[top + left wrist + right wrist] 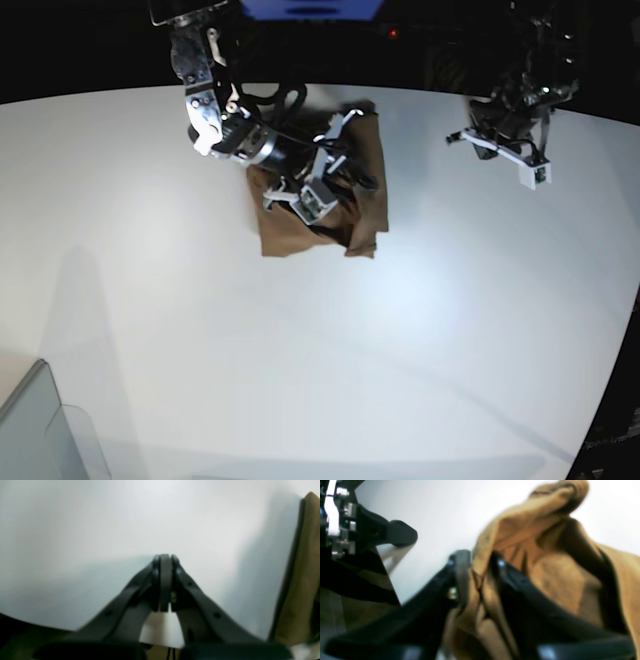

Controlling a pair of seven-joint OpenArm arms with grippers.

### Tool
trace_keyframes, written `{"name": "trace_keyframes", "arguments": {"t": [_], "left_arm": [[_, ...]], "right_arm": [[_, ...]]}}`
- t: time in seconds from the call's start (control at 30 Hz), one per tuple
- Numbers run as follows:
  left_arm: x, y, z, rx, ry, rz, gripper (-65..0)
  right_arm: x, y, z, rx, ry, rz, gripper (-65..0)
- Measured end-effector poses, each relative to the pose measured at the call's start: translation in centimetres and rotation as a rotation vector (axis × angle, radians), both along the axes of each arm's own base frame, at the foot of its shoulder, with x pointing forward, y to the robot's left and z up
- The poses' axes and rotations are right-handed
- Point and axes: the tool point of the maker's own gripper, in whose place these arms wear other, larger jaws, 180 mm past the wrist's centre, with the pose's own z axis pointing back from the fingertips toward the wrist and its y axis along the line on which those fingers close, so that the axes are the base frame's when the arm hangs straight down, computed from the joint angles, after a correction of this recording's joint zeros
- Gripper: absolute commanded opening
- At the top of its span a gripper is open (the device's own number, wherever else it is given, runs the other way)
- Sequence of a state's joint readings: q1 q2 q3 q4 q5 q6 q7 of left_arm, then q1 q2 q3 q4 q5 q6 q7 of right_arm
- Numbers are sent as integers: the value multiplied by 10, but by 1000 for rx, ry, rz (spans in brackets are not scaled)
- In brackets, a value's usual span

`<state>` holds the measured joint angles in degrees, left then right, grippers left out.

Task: Layout the t-shirt on the table in an organized manner, then fold the t-shirt properly
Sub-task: 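Adjust the folded bundle with the right gripper, tucking loose fabric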

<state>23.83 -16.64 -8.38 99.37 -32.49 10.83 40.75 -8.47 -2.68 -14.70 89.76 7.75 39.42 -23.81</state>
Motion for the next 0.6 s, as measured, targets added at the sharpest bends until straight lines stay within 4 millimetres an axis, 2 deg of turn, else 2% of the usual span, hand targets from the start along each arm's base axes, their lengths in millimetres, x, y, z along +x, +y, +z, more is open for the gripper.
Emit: {"name": "trace_keyframes", "arguments": {"t": [0.07, 0.17, 0.37, 0.43, 0.5, 0.6], "left_arm": [[0, 0, 0, 0, -1, 0, -650], [2, 0, 1, 0, -3, 0, -650], [4, 1, 1, 1, -7, 1, -650], [4, 0, 1, 0, -7, 1, -650], [5, 0, 1, -1, -9, 1, -650], [4, 0, 2, -2, -8, 1, -650]], "right_arm": [[-4, 3, 5, -7, -13, 20, -354], [-13, 5, 31, 9, -90, 48, -292], [-19, -5, 76, 31, -217, 41, -287], [-27, -12, 72, 6, -210, 48, -286], [-36, -20, 58, -34, -174, 54, -286], [-31, -44, 50, -61, -153, -12, -285]]}}
